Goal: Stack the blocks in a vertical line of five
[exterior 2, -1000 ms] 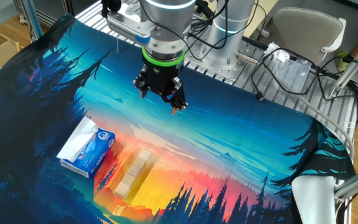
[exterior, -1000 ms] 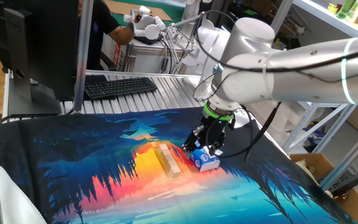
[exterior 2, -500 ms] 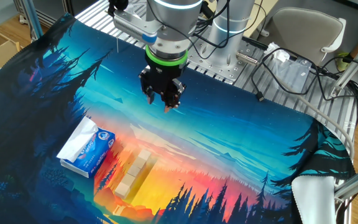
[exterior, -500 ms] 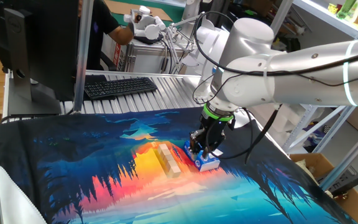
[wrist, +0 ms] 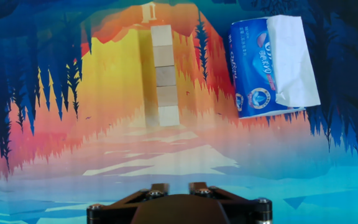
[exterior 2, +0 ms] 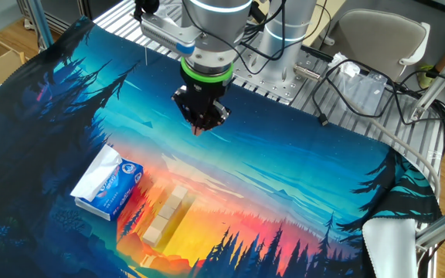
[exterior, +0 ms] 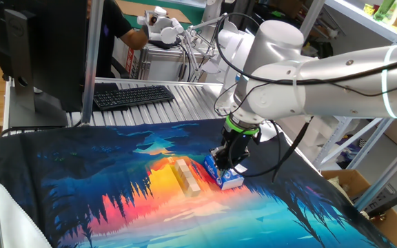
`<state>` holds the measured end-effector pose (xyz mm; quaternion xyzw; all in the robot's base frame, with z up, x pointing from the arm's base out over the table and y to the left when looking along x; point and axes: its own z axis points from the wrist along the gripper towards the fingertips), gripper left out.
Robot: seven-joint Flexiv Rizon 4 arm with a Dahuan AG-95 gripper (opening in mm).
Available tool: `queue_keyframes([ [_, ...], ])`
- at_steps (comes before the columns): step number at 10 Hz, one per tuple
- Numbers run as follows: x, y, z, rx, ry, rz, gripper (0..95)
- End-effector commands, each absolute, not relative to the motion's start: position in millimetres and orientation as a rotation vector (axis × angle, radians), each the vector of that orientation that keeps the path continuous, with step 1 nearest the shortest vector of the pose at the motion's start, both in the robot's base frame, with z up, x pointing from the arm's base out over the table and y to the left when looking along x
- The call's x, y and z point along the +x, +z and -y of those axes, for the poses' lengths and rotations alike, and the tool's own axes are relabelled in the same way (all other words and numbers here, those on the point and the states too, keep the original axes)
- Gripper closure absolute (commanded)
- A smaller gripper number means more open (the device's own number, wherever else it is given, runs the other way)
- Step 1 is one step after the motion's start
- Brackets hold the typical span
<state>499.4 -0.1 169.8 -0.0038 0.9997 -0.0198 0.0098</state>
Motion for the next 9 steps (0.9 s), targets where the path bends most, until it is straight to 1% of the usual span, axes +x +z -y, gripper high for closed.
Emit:
queue_keyframes([
  [1,500.7,168.4,-0.5,-0.012,-0.061,-3.124,95.0],
  [9,517.4,141.8,2.7,0.005,-0.052,-3.123,95.0],
])
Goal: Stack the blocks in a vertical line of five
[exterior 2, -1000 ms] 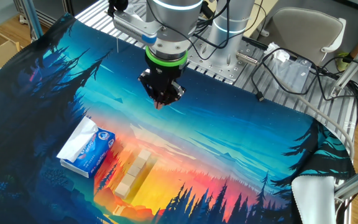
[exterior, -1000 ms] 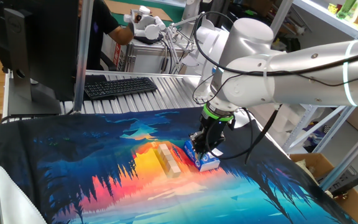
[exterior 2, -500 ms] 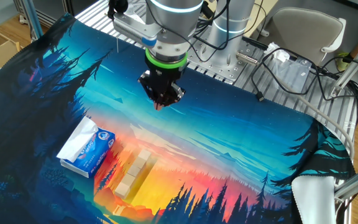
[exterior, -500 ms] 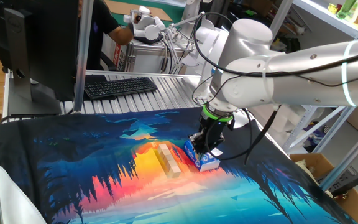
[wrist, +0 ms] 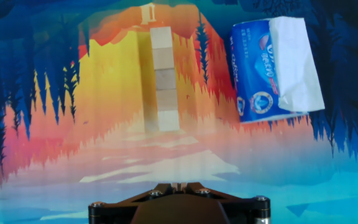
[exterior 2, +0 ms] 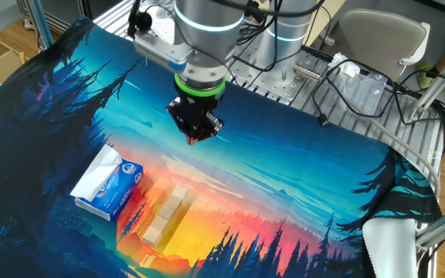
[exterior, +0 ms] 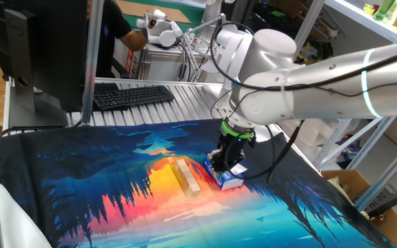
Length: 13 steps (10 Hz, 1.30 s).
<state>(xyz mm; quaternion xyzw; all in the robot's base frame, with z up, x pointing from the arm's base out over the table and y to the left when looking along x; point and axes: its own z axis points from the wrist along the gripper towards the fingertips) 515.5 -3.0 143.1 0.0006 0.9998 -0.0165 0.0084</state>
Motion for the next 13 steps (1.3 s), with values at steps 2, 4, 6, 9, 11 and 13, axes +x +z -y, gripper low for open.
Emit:
queue_keyframes([
  [2,528.8,139.4,2.2,0.005,-0.051,-3.125,95.0],
  [4,541.9,140.2,3.2,-0.005,-0.052,-3.129,95.0],
  [6,559.8,140.3,4.1,-0.014,-0.050,-3.138,95.0],
  [9,587.7,135.3,-3.0,0.004,-0.043,-3.146,95.0],
  [11,603.5,134.1,-12.3,0.021,-0.044,-3.158,95.0],
  [13,619.0,131.0,-16.5,0.019,-0.042,-3.167,95.0],
])
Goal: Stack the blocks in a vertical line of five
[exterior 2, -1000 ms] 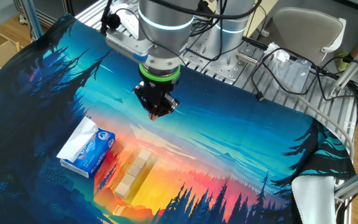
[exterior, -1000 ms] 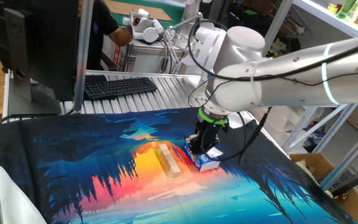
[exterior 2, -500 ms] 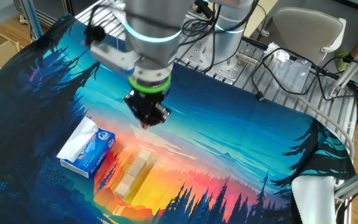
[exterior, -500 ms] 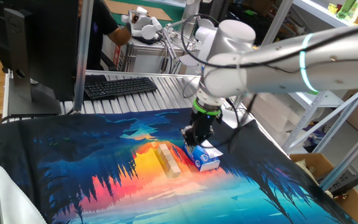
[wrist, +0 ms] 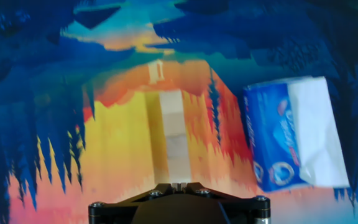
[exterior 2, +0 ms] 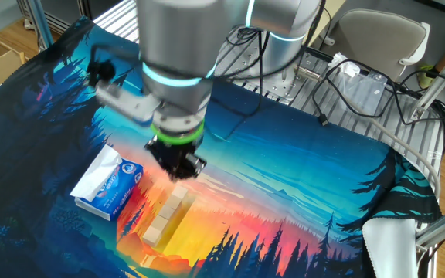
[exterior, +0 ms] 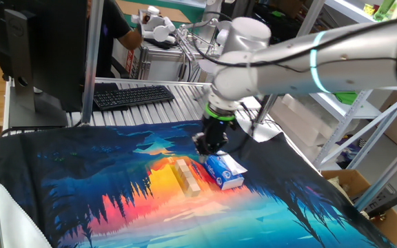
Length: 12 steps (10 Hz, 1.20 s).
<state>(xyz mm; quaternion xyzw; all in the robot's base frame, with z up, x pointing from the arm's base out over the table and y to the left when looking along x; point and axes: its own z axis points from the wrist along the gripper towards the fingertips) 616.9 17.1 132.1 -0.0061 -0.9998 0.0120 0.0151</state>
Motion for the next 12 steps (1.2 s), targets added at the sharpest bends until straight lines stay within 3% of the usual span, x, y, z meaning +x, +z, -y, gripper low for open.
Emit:
queue_keyframes([
  [1,625.8,128.4,-16.2,-0.014,0.039,3.115,95.0],
  [12,627.6,118.3,-18.1,-0.028,0.040,3.105,95.0],
])
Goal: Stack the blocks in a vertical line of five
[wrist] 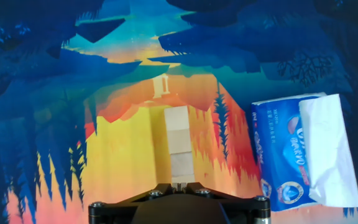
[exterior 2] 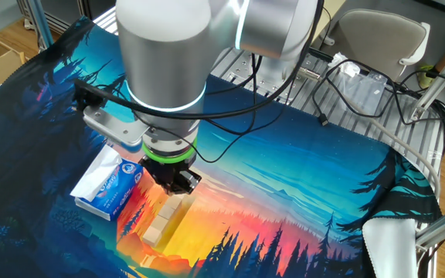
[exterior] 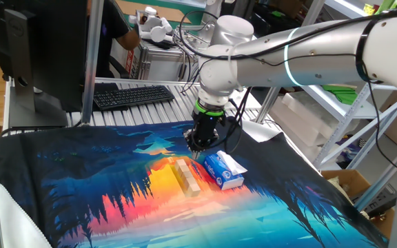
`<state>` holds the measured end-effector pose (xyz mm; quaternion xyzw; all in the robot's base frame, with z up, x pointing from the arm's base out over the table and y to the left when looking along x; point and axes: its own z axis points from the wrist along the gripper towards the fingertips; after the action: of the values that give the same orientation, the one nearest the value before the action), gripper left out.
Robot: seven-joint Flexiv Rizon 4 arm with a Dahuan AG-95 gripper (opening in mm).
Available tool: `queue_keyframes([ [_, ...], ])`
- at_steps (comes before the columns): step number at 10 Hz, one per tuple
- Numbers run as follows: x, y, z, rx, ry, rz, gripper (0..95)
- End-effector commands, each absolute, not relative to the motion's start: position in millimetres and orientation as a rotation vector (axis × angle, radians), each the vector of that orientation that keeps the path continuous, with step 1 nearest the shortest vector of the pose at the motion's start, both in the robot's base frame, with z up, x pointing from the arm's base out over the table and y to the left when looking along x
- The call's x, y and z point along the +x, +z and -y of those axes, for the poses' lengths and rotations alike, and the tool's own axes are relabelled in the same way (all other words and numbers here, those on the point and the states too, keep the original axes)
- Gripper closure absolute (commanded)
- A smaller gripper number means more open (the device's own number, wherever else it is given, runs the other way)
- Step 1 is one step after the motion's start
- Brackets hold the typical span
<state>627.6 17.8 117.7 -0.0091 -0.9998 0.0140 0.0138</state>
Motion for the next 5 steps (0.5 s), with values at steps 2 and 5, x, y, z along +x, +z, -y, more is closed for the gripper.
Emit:
queue_keyframes([
  [2,627.6,117.7,-18.3,-0.026,0.043,3.106,95.0],
  [5,627.3,117.7,-19.0,-0.019,0.042,3.096,95.0],
])
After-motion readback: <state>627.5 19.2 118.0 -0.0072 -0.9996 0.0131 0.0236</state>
